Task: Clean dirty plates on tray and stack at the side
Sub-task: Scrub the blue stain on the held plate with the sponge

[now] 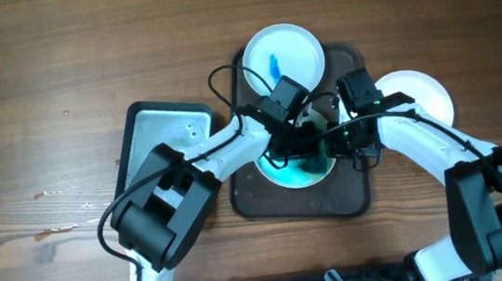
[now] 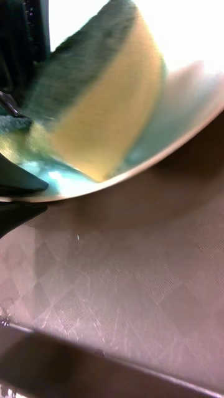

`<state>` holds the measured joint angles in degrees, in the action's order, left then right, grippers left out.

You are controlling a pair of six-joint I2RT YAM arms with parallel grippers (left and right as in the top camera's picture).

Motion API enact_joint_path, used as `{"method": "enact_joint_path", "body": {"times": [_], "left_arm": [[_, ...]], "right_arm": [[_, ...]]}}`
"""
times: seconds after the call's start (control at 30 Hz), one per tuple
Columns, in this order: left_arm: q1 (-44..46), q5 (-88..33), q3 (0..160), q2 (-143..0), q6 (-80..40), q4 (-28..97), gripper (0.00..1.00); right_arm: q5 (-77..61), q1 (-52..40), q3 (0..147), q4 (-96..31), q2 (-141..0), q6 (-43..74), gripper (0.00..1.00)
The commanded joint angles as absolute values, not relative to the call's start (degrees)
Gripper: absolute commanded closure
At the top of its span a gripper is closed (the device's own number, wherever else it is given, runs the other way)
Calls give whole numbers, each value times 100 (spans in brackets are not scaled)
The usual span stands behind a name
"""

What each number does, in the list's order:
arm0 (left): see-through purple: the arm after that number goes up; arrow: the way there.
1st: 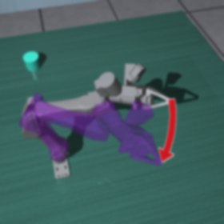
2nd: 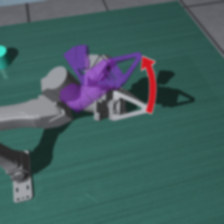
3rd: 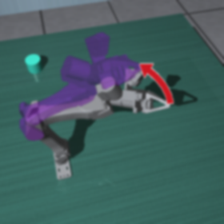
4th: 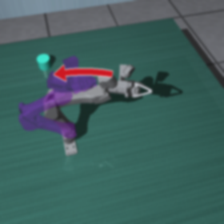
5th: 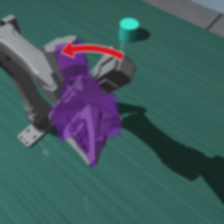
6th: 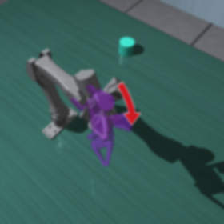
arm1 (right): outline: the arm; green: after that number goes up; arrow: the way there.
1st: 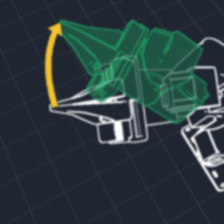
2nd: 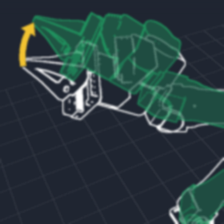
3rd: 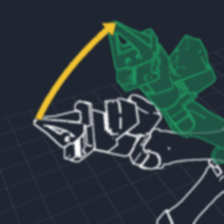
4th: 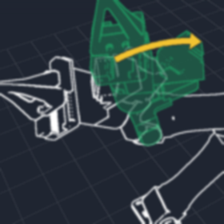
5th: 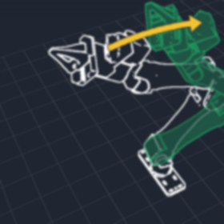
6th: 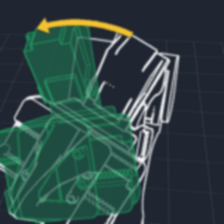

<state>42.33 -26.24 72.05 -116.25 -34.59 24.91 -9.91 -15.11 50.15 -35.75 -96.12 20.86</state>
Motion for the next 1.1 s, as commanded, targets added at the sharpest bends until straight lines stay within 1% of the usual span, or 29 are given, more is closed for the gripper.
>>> {"method": "enact_joint_path", "body": {"times": [0.0, 0.13, 0.3, 0.37, 0.43, 0.63, 0.87, 1.07], "left_arm": [[4182, -2368, 7015, -11767, -3352, 3253, 96], [3966, -1208, 7015, -11535, -3546, 3741, 96], [3789, 655, 7015, -11172, -3649, 4158, 96], [3769, 1157, 7015, -11115, -3640, 4191, 96], [3769, 1413, 7015, -11111, -3629, 4178, 96], [3769, 1750, 7026, -11102, -3653, 4187, 96], [3771, 1710, 7279, -10831, -3693, 4285, 96], [3710, 648, 7367, -10289, -3642, 4292, 96]], "right_arm": [[-642, -1542, 4910, -3623, -9756, 1903, 96], [-642, -1542, 4910, -3621, -9756, 1874, 96], [-644, -1542, 4910, -3616, -9756, 1802, 96], [-644, -1542, 4910, -3599, -9756, 1802, 96], [-644, -1542, 4910, -3586, -9756, 1800, 96], [-644, -1542, 4910, -3599, -9756, 1800, 96], [-644, -1542, 4910, -3599, -9756, 1802, 96], [-646, -1542, 4910, -3603, -9756, 1802, 96]]}}
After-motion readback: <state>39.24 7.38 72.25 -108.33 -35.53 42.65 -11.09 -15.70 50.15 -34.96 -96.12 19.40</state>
